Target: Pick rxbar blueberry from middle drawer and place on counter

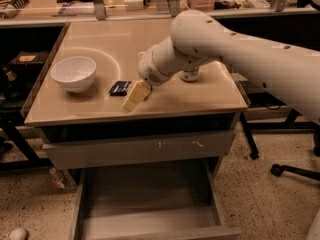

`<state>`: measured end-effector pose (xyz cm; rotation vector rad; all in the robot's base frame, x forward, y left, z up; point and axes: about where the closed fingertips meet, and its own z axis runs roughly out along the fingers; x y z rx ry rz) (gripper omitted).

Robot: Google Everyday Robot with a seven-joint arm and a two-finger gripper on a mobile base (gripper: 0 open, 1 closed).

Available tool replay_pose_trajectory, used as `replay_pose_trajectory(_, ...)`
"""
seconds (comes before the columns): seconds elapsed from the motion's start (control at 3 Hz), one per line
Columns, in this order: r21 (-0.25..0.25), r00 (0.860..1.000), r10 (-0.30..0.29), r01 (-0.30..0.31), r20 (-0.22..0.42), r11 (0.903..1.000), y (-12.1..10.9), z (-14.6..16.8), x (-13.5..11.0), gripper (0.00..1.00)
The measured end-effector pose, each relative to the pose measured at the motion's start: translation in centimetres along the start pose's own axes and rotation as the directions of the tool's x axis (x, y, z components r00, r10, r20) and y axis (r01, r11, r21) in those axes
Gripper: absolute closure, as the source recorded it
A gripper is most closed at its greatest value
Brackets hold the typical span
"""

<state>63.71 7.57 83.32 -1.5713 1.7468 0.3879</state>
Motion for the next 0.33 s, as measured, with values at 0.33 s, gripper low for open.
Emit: replay_pose_trajectory(0.33,0.0,1.0,0.0,0.0,0.0,1.0,0.0,0.0,0.0,0.0)
